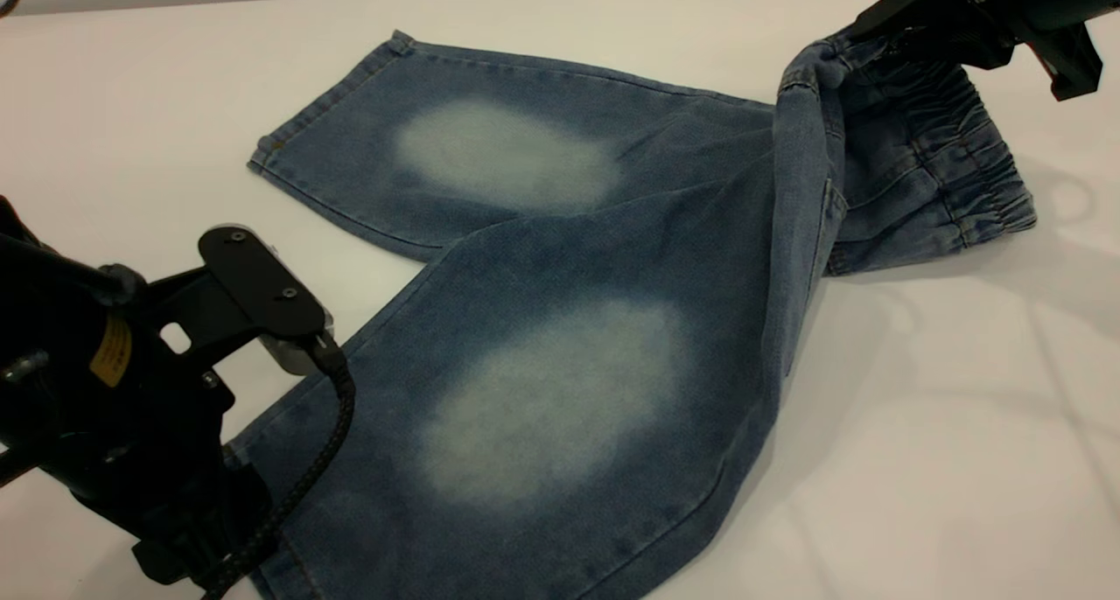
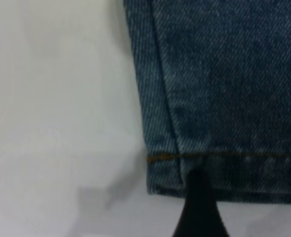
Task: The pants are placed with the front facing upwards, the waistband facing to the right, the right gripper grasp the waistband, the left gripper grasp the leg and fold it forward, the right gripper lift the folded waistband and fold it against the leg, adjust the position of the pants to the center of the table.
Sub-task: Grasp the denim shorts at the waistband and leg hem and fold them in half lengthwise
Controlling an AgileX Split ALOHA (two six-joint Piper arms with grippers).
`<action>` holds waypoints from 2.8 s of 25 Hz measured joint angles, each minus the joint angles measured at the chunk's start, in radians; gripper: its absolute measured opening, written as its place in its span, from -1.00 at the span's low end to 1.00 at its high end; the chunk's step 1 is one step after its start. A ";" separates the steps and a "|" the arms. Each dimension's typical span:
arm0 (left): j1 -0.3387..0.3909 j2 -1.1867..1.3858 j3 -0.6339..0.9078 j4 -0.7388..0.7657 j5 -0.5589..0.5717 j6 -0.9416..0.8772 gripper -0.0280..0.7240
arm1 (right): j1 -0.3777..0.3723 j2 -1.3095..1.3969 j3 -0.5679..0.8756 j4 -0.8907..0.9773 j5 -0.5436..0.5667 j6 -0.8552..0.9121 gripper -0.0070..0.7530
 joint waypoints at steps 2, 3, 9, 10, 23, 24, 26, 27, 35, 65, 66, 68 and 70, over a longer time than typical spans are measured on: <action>0.018 0.001 0.000 0.000 -0.013 0.010 0.29 | 0.000 0.000 0.000 0.000 0.004 0.000 -0.76; 0.030 0.002 0.000 -0.001 -0.025 0.013 0.29 | 0.000 0.000 0.000 0.000 0.008 0.000 -0.76; 0.092 0.023 -0.023 -0.043 -0.074 0.015 0.22 | 0.000 0.000 0.000 0.000 0.031 0.000 -0.76; 0.093 0.029 -0.032 -0.046 -0.073 0.015 0.17 | 0.000 0.000 0.000 0.000 0.037 0.000 -0.76; 0.145 0.120 -0.254 -0.086 -0.098 0.022 -0.82 | -0.001 0.000 0.000 -0.015 0.114 -0.001 -0.75; 0.166 0.125 -0.272 -0.091 -0.098 0.022 -0.82 | -0.001 0.000 0.000 -0.018 0.127 -0.001 -0.75; 0.208 0.135 -0.300 -0.099 -0.095 0.028 -0.82 | -0.001 0.000 0.000 -0.019 0.148 -0.001 -0.75; 0.229 0.137 -0.309 -0.099 -0.091 0.036 -0.82 | -0.001 0.000 0.000 -0.020 0.160 -0.001 -0.75; 0.319 0.143 -0.393 -0.103 -0.078 0.068 -0.82 | -0.001 0.000 0.000 -0.023 0.274 -0.003 -0.75; 0.255 -0.037 -0.430 -0.128 0.617 0.238 0.27 | 0.030 0.001 0.000 -0.017 0.243 -0.052 -0.74; 0.235 -0.037 -0.421 -0.128 0.615 0.272 0.25 | 0.030 0.001 0.000 -0.017 0.243 -0.052 -0.74; 0.203 -0.037 -0.385 -0.127 0.589 0.366 0.24 | 0.030 0.001 0.000 -0.017 0.243 -0.052 -0.74; 0.185 -0.037 -0.345 -0.123 0.537 0.446 0.23 | 0.030 0.001 0.000 -0.017 0.242 -0.052 -0.74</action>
